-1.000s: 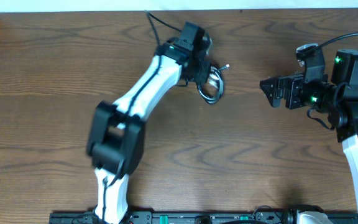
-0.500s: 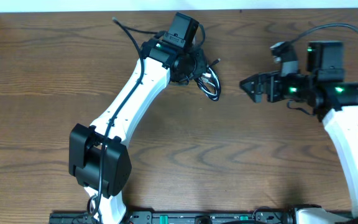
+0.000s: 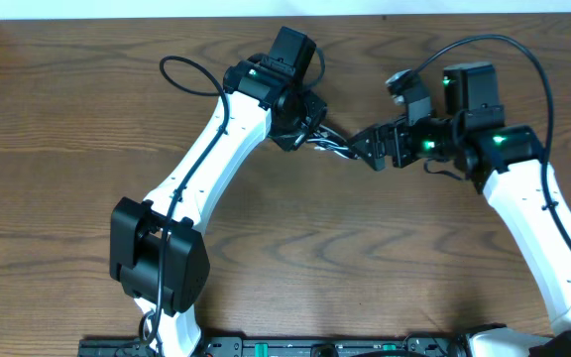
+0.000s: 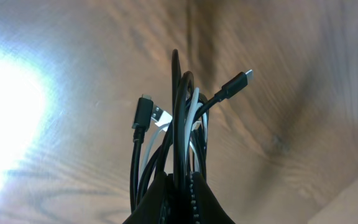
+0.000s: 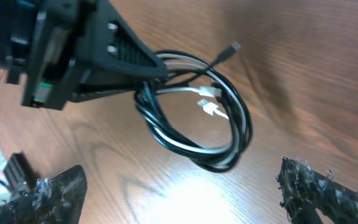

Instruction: Untangle cables

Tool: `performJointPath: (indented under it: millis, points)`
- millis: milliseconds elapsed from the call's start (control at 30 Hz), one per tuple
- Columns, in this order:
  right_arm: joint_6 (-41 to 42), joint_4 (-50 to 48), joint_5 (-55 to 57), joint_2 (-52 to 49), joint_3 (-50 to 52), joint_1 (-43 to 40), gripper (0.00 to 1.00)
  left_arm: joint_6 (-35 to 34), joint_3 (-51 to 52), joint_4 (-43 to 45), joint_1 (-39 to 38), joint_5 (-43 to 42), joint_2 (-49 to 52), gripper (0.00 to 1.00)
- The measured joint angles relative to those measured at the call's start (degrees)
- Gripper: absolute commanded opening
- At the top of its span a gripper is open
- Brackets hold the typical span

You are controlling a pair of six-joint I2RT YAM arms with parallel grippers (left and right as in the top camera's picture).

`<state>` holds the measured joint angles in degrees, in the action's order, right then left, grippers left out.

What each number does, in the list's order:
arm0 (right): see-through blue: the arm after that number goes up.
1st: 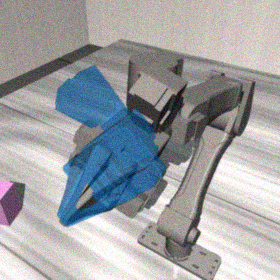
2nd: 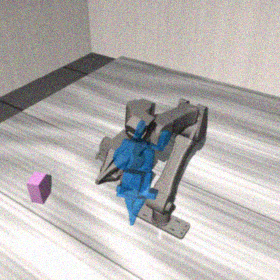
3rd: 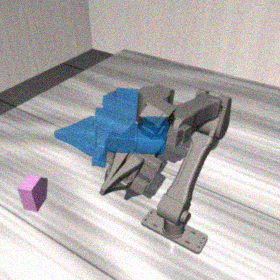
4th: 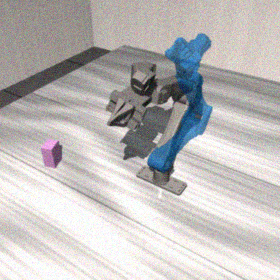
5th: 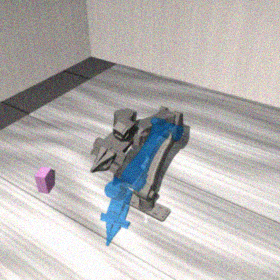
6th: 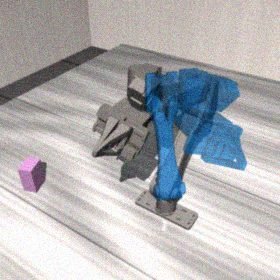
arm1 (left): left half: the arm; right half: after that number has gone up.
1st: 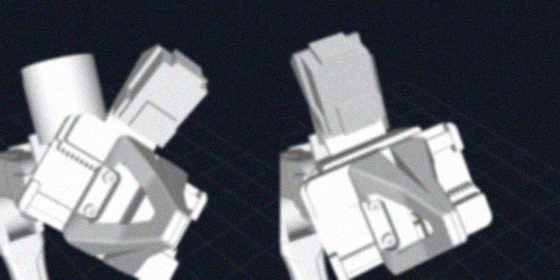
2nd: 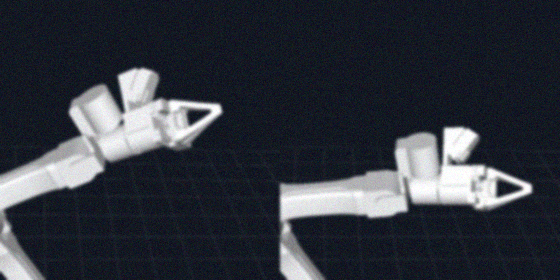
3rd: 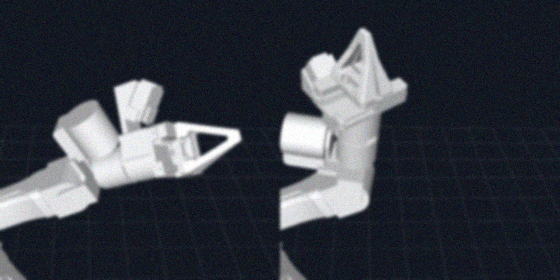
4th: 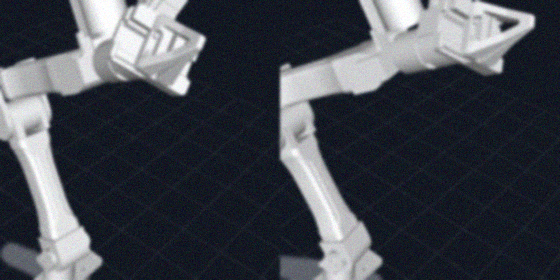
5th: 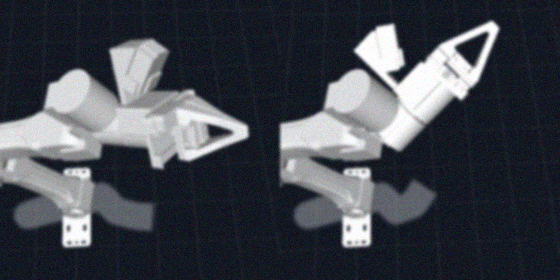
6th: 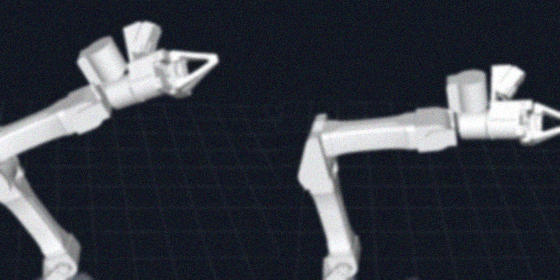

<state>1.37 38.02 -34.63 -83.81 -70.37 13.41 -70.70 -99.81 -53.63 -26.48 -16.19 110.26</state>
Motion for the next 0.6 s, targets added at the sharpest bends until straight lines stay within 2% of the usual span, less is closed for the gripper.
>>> performJointPath:
  millis: [100, 267, 400, 600]
  points:
    - [2.4, -0.9, 0.4, 0.0, 0.0, 2.0, 0.90, -5.1, 0.0, -2.0, 0.2, 0.0, 0.0, 0.07]
    - [11.9, -1.7, 4.9, 0.0, 0.0, 5.2, 0.79, -15.5, 0.0, -2.8, 1.9, -0.5, 0.0, 0.07]
    - [18.4, -2.1, 10.2, -0.1, 0.0, 8.0, 0.77, -21.7, 0.0, -2.8, 4.2, -3.8, 0.0, 0.07]
    - [22.4, -7.2, 14.5, -2.8, -0.1, 12.3, 0.76, -24.8, 0.0, -2.8, 5.9, -10.8, 0.0, 0.07]
